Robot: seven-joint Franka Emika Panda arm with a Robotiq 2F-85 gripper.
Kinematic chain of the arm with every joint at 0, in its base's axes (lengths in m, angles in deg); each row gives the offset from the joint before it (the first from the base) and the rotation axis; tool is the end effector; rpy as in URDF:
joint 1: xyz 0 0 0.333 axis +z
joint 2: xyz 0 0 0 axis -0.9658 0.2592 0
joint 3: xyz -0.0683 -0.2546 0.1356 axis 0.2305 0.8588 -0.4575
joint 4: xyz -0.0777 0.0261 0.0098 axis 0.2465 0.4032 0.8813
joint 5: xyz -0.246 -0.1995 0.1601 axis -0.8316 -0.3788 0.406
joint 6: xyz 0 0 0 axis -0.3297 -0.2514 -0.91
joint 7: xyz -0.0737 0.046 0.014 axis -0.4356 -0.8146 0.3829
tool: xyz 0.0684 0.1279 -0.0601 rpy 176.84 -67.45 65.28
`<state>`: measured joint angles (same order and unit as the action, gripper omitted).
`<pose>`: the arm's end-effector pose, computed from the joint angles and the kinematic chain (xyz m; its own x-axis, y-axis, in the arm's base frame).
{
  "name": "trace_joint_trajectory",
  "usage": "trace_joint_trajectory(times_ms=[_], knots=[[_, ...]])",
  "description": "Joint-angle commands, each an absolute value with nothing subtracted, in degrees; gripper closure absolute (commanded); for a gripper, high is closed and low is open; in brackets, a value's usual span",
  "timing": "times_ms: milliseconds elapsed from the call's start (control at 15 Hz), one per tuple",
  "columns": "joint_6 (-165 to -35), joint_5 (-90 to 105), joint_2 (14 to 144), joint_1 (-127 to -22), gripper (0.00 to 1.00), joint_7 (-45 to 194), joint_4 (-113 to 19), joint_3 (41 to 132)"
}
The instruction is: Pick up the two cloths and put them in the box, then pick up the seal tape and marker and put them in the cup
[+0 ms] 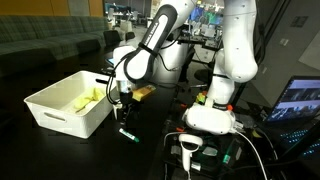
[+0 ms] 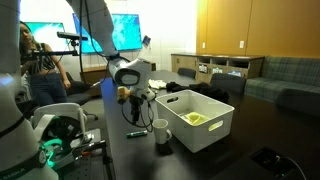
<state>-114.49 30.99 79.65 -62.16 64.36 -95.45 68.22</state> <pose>0.3848 0.2080 0.1404 0.9676 -0.0934 -0.2344 -0.1310 -0.9799 -0.1503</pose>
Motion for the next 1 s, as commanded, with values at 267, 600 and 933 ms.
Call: trace_joint_trajectory(times_ms=[267,600,933], knots=[[-123.44,31.28,84.5,-57.53,0.0,56.43,-93.58,66.85],[-128.15,28.12,87.94,-49.75,0.0,47.24,-92.46,69.05],[-130.23,24.68,90.72,-42.84,0.0,39.13,-92.13,72.42]])
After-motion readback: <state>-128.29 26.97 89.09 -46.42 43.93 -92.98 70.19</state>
